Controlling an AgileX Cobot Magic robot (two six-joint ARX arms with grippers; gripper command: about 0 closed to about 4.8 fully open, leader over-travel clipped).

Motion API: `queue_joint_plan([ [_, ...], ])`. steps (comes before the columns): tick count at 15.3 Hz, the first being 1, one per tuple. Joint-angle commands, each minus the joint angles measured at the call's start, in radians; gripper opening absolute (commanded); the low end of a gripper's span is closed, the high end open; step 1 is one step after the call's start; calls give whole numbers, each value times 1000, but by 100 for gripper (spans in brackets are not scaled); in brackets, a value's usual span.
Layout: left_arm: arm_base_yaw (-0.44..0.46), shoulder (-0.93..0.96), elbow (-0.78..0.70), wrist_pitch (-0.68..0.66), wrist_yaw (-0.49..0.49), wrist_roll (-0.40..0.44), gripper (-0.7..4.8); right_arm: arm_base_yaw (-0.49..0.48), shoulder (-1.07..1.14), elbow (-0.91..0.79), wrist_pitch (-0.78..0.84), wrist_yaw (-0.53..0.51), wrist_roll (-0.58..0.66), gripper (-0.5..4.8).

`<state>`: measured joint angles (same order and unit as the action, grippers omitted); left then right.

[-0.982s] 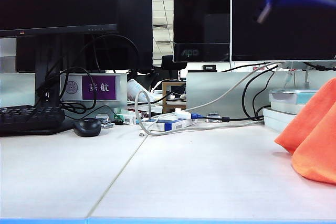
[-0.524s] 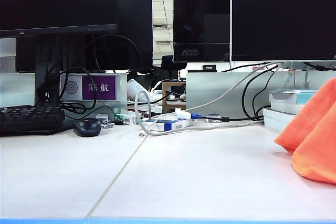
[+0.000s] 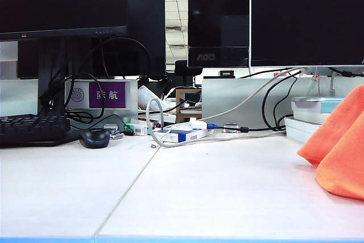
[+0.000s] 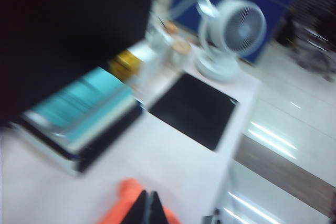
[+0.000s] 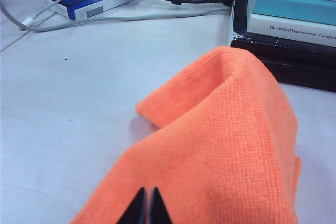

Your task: Wipe the table from left to right using the rag.

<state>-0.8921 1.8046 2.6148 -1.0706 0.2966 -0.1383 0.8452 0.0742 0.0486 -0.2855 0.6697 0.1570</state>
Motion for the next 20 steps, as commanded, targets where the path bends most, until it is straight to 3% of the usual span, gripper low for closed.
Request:
queue_joint_plan([
  [1,1,-111,2,-74,-165,37,-6,0,1,-2,-6,5,4,22],
  [4,1,-204,2,-156,-252,40,-6,0,1,-2,-6,5,4,22],
  [5,1,-266,2,-217,-343,62,-6,0,1,-2,-7,5,4,22],
  [6,2,-430,-10,-290,-555,61,-6,0,1,-2,-6,5,4,22],
  [9,2,-646,-230,-216,-674,60,-6,0,1,-2,-6,5,4,22],
  [10,19,-786,-473,-93,-701,60,-6,0,1,-2,-6,5,4,22],
  [11,103,-922,-758,72,-662,60,-6,0,1,-2,-7,5,4,22],
  [12,148,-969,-857,120,-622,60,-6,0,1,-2,-6,5,4,22],
  [14,342,-1138,-1220,282,-452,60,-6,0,0,-2,-6,5,4,22],
  [15,412,-1208,-1363,340,-431,60,-6,0,1,-2,-7,5,4,22],
  [18,555,-1379,-1665,447,-389,60,-6,0,0,-2,-6,5,4,22],
  [20,577,-1458,-1776,500,-389,62,-6,0,0,-2,-7,5,4,22],
])
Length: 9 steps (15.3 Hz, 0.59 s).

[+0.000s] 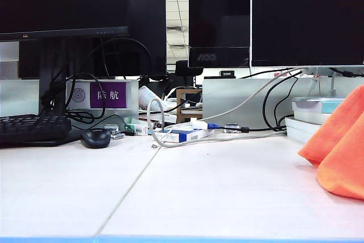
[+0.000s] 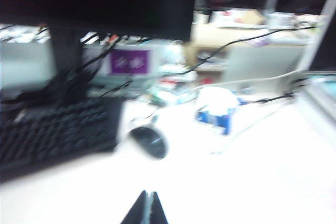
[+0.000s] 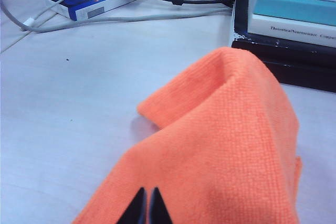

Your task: Wipe the table from left to right using the rag.

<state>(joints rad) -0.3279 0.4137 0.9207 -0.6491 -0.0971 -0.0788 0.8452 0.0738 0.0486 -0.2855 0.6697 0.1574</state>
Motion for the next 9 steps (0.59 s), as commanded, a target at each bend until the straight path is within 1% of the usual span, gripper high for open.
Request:
queue_joint_plan([
  [1,13,-108,-132,114,5,4,-6,0,0,-2,-6,5,4,22],
  [3,13,-260,-286,181,4,5,-6,0,0,-2,-6,5,4,22],
  [5,27,-335,-406,190,10,3,-6,0,0,-2,-6,5,3,22],
  [6,55,-346,-438,199,29,0,-6,0,0,-2,-6,5,3,22],
  [7,103,-362,-477,233,60,0,-6,0,0,-2,-6,5,4,22],
  [8,192,-410,-550,311,104,0,-6,0,0,-2,-6,5,4,22],
  [9,238,-413,-592,345,128,0,-6,0,1,-2,-6,5,3,22],
])
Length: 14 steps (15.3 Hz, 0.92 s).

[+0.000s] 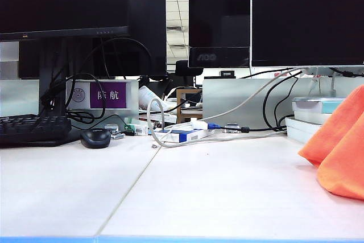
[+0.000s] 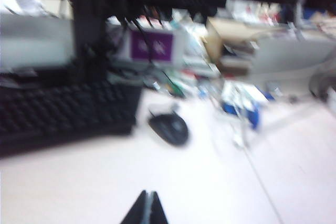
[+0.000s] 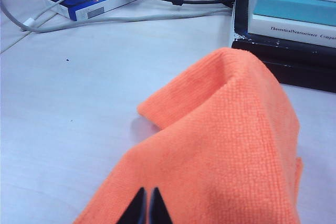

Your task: Wipe the table from left to right using the rag.

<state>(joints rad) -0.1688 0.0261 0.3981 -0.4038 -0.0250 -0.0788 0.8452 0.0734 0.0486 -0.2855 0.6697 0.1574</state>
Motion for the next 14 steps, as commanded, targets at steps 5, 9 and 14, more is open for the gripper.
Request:
queue_joint_plan([
  [5,98,-25,-165,126,17,0,-6,1,-4,-2,-5,8,3,22],
  [9,97,-25,-273,150,-14,21,-6,1,-4,-2,-6,8,3,22],
  [14,97,-26,-375,175,-15,106,-6,1,-4,-2,-5,8,3,22],
])
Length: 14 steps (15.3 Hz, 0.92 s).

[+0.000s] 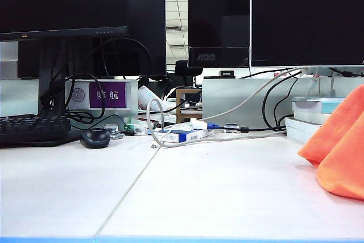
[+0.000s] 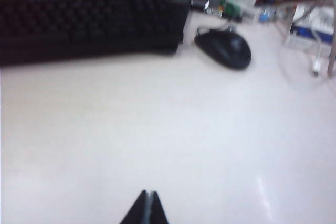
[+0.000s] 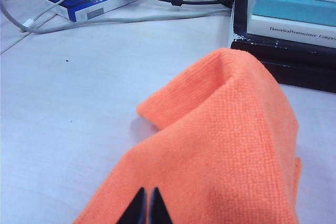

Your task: Wipe the table from left to right using the rag.

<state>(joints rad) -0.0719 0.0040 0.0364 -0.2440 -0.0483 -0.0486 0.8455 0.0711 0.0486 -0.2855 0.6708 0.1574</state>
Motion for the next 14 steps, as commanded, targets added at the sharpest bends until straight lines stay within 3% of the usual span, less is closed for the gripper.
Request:
queue_joint_plan([
  [1,0,-3,-14,18,8,110,-6,0,-2,-2,-5,7,3,22],
  [11,-1,-3,-14,18,26,119,-1,-7,-39,-3,-2,4,3,22],
  [14,-1,-3,-14,18,26,119,-1,-76,-69,-3,-1,4,3,22],
])
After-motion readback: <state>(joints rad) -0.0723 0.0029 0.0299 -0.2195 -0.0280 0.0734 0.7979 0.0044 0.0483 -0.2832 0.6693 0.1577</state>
